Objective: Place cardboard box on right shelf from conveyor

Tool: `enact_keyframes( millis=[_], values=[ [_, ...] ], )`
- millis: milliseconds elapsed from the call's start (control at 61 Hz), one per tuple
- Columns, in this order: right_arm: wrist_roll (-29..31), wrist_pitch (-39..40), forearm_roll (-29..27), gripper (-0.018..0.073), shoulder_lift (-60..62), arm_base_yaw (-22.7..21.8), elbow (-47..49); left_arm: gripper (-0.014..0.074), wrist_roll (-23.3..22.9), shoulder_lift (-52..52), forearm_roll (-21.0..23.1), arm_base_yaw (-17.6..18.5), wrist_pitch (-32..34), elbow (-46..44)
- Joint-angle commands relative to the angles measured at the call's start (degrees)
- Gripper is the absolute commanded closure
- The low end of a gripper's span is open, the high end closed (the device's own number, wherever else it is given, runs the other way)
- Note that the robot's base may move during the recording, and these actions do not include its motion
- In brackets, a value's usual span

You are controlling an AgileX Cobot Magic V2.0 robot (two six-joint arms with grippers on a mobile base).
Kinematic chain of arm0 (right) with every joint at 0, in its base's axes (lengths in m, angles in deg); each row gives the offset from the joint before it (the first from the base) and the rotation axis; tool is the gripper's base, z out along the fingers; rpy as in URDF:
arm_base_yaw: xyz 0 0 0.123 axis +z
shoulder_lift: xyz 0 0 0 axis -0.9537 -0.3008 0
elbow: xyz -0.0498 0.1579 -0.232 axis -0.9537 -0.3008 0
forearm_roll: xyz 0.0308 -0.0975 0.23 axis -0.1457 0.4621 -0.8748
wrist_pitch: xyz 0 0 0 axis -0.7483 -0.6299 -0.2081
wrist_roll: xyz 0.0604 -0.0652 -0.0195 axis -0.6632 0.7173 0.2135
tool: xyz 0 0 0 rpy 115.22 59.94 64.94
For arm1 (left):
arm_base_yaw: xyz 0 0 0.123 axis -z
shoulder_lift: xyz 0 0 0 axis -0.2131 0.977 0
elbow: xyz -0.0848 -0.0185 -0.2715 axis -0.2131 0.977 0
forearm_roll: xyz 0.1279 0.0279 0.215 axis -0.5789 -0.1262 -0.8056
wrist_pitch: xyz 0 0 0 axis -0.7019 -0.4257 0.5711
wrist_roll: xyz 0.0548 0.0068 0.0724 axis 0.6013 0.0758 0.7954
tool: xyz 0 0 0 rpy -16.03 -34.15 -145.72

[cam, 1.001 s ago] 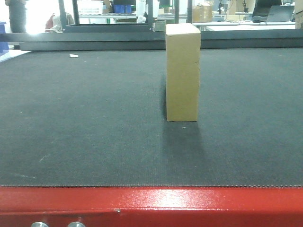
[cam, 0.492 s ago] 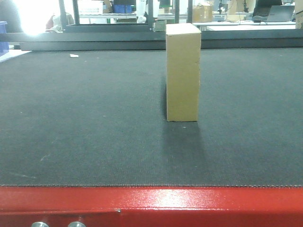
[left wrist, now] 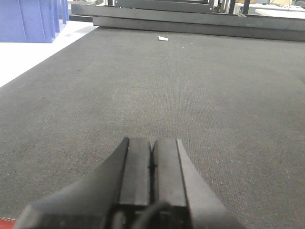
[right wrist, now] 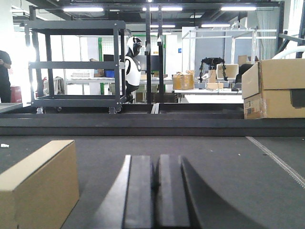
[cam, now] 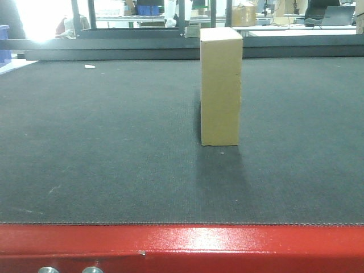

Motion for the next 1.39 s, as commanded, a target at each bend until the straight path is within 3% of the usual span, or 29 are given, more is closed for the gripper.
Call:
enact_keyframes(
  millis=[0,164,230,377,574,804,968,1214,1378],
  values=[
    [0.0,3.2,-0.1,0.0397,-7.3,0.2,6.1,0.0713,0.0,-0.9,0.3,0.2,4.8,0.5],
    [0.0,1.0,-0.1,0.0017,-20.7,0.7,12.9,0.0713,0.0,-0.9,0.3,0.2,4.8,0.5],
    [0.0,-0.2,0.3,-0.0088,-26.6,1.8,15.5,0.0713,0.0,-0.9,0.3,0.2,4.8,0.5],
    [-0.1,-7.2,0.3,-0.0074,-38.7,5.5,24.1,0.0713,0.0,-0.9,0.3,0.2,4.8,0.5],
    [-2.1,-23.4,0.3,-0.0074,-55.6,15.2,45.6,0.0713,0.0,-0.9,0.3,0.2,4.8,0.5],
    [-9.9,-41.1,1.0,-0.0074,-74.5,22.9,72.8,0.0712,0.0,-0.9,0.3,0.2,4.8,0.5],
    [-16.7,-50.8,5.5,-0.0074,-86.5,27.4,88.4,0.0713,0.0,-0.9,0.3,0.2,4.8,0.5],
    [-28.2,-60.1,18.7,-0.0074,-98.3,31.0,102.2,0.0713,0.0,-0.9,0.3,0.2,4.8,0.5],
    [-29.5,-59.7,18.8,-0.0074,-101.2,31.6,104.8,0.0713,0.0,-0.9,0.3,0.2,4.8,0.5]
  ],
)
